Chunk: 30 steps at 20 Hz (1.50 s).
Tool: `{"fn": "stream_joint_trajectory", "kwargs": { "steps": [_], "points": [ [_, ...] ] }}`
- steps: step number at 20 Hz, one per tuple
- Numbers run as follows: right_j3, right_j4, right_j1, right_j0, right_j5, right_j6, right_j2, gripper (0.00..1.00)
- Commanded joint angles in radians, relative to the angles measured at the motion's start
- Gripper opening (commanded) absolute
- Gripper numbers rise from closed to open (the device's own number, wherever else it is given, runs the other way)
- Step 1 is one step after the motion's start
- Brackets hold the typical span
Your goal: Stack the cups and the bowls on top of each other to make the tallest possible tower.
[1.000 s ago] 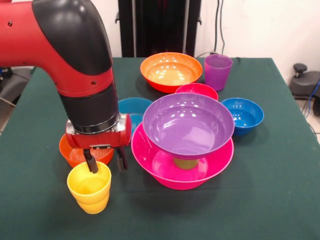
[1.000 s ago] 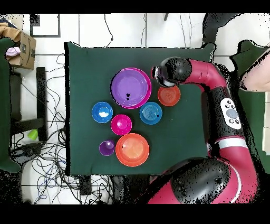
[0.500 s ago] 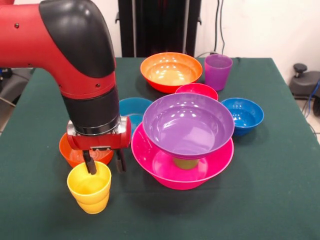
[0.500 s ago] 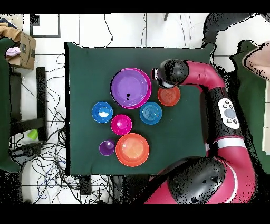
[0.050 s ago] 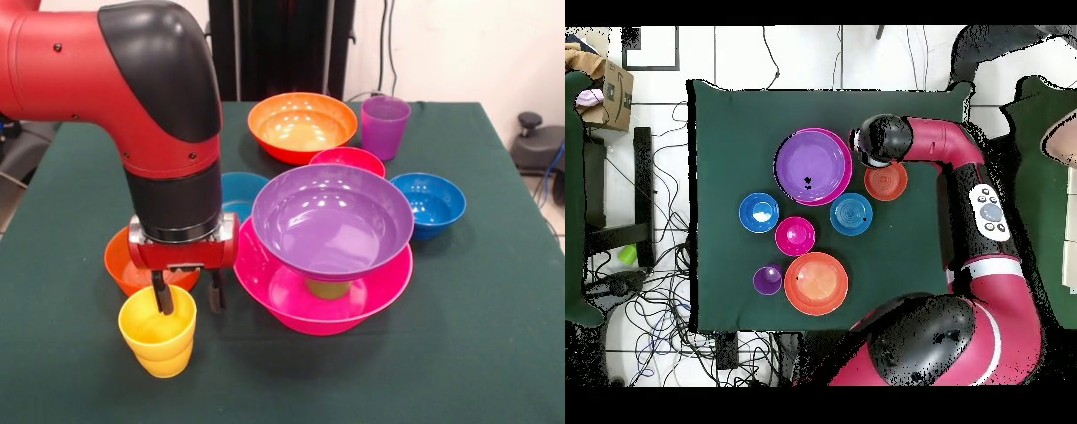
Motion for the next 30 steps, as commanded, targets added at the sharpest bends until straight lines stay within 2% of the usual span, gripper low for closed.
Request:
{"fn": "stream_joint_trajectory", "kwargs": {
  "steps": [1,9,20,30],
  "points": [
    [0.041,-0.057,0.001,0.034,-0.046,-0.016,-0.058,1.0],
    [0.021,-0.054,0.016,0.039,-0.049,-0.022,-0.061,1.0],
    [-0.078,-0.051,0.12,0.04,-0.071,-0.053,-0.029,1.0],
    [-0.094,-0.044,0.123,0.056,-0.067,-0.037,-0.034,1.0]
  ]
}}
